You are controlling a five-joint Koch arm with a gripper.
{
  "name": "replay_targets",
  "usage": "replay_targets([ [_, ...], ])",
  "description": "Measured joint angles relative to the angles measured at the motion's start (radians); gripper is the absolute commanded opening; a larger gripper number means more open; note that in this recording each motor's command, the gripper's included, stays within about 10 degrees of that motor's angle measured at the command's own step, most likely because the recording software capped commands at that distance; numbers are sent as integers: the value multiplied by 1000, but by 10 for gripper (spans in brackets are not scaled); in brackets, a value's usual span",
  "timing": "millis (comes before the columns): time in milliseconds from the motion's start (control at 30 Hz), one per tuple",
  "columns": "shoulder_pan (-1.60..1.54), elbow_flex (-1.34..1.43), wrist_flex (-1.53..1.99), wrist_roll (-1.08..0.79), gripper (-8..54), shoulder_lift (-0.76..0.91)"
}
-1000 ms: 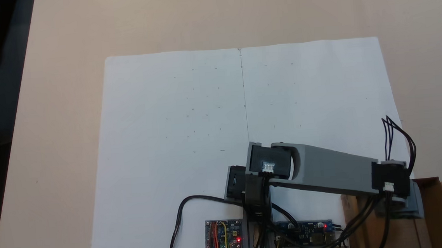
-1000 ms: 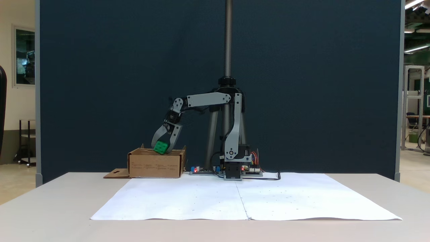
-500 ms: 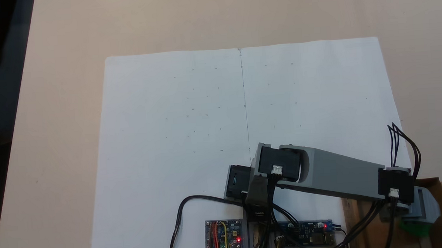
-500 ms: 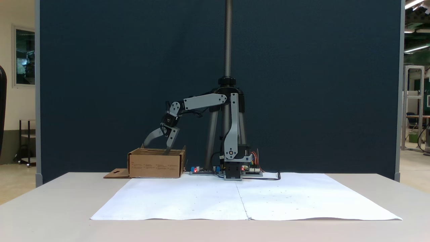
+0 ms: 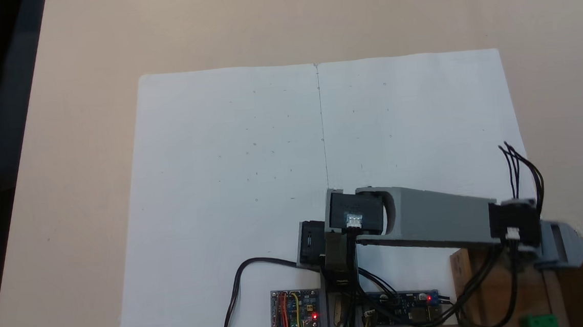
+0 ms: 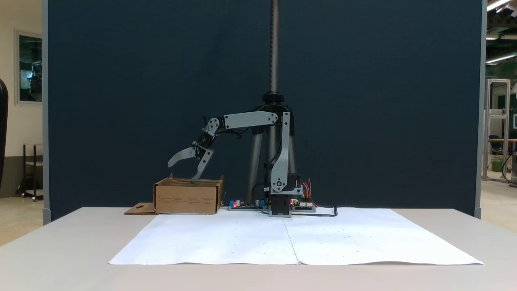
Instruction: Grasp a green dice and put it in the bin.
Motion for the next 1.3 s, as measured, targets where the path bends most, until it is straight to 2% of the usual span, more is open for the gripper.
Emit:
replay_targets([
  [433,-448,-31,-9,101,432,202],
  [867,-1019,-31,-9,101,435,227],
  [1300,-1422,87,-26,117,435,224],
])
